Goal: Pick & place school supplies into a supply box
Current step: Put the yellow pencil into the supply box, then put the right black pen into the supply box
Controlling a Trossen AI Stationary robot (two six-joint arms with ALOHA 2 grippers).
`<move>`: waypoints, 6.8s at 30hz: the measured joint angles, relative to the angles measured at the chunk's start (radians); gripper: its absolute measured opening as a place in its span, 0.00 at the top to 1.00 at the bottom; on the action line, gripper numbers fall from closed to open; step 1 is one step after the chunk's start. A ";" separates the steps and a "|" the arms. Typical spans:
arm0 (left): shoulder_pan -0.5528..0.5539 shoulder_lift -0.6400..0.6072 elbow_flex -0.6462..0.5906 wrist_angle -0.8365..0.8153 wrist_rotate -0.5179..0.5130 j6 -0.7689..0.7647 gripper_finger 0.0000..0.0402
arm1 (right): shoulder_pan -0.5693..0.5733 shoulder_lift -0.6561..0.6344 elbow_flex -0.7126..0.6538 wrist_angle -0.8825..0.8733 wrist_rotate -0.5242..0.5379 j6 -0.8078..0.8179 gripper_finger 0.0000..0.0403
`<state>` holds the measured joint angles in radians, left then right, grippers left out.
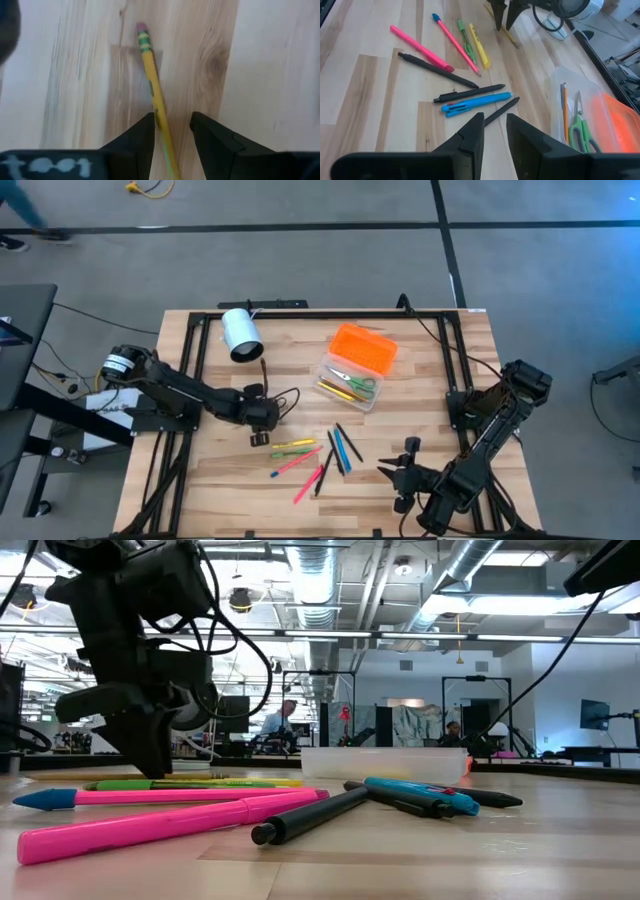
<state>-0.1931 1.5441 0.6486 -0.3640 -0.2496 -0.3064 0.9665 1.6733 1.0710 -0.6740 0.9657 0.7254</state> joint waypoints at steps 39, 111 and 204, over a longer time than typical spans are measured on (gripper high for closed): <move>-0.117 0.020 -0.121 0.172 -0.454 0.084 1.00 | -0.005 0.000 0.000 0.002 -0.023 0.000 0.81; 0.120 0.505 0.607 0.758 -0.288 0.996 1.00 | -0.018 0.000 0.000 -0.013 -0.026 -0.027 0.81; -0.813 0.565 0.924 -1.205 -1.181 -0.903 0.67 | -0.334 0.000 -0.001 0.321 -0.245 -0.147 0.81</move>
<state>-1.0059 2.1094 1.5724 -1.5692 -1.4302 -1.2098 0.6321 1.6737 1.0695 -0.3531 0.7207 0.5781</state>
